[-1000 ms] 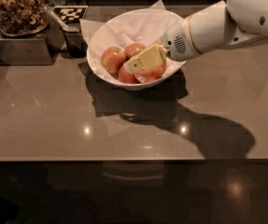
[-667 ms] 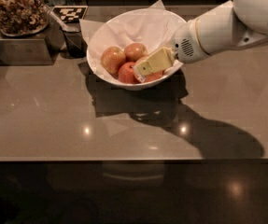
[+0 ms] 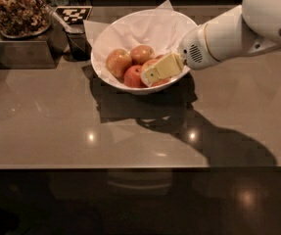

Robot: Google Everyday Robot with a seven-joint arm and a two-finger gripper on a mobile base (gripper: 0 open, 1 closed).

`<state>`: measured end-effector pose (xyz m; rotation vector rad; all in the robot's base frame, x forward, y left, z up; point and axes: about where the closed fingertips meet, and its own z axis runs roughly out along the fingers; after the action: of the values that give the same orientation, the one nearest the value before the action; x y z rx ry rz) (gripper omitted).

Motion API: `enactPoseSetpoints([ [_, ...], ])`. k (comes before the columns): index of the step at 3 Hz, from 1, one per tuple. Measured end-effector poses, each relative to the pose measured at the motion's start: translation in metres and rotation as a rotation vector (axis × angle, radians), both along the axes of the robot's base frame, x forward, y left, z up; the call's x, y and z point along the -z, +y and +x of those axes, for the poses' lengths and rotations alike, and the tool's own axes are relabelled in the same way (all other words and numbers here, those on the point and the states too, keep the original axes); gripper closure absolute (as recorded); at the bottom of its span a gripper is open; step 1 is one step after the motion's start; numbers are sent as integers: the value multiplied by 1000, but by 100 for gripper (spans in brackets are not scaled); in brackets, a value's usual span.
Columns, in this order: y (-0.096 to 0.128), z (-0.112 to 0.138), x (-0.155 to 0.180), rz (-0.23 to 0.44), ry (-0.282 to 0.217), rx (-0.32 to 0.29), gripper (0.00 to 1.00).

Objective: Pick apple from white bowl

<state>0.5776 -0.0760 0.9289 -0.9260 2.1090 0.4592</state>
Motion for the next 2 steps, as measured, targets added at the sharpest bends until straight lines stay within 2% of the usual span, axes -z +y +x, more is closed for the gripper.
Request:
enactPoseSetpoints([
  [2,16,7,-1,62,-4,10,15],
])
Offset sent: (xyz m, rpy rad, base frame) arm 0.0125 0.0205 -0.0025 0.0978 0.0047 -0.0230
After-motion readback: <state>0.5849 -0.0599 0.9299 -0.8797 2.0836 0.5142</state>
